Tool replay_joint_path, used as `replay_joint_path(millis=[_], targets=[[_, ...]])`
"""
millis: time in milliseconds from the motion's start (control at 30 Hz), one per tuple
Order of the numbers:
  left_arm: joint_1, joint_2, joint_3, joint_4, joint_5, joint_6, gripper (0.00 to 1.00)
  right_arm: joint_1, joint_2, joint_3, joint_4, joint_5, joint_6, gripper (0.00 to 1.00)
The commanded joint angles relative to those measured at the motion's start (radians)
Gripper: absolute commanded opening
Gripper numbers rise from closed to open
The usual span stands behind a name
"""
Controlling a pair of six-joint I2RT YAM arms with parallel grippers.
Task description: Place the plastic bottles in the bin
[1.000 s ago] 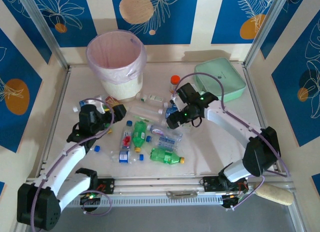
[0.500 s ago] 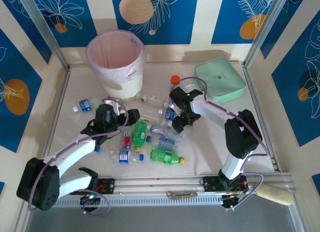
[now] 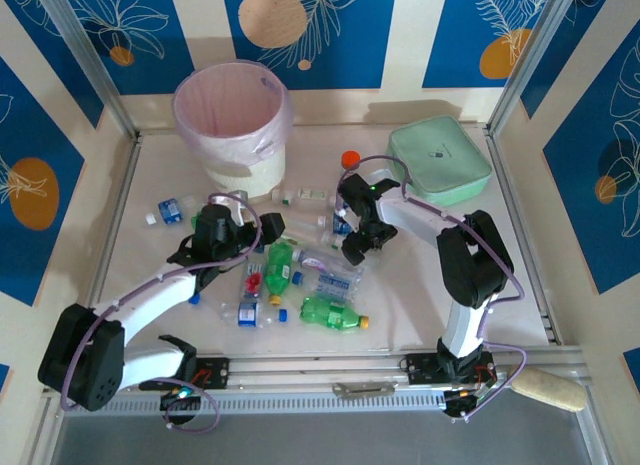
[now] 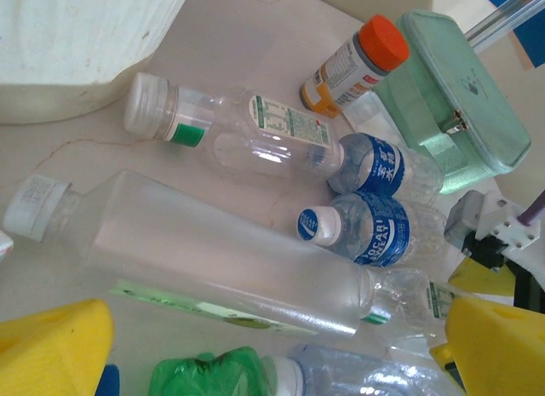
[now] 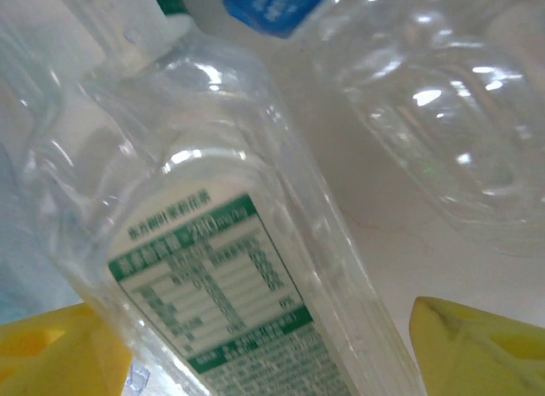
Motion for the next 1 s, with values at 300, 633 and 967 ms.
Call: replay_joint_path(millis=[300, 633, 967], targets=[[-0.015, 0.007, 0.019, 0.035, 0.013, -0.02, 1.0, 0.039, 0.063, -0.009, 0.05, -0.061, -0.011, 0.86], [-0.019, 0.024, 0.013, 0.06, 0.01, -0.042, 1.0, 0.071, -0.007, -0.046, 0.085, -0.035, -0.02, 0.6], [-0.032, 0.032, 0.004, 0.081, 0.015, -0.061, 1.0, 0.089, -0.078, -0.047, 0.097, -0.024, -0.036, 0.48]])
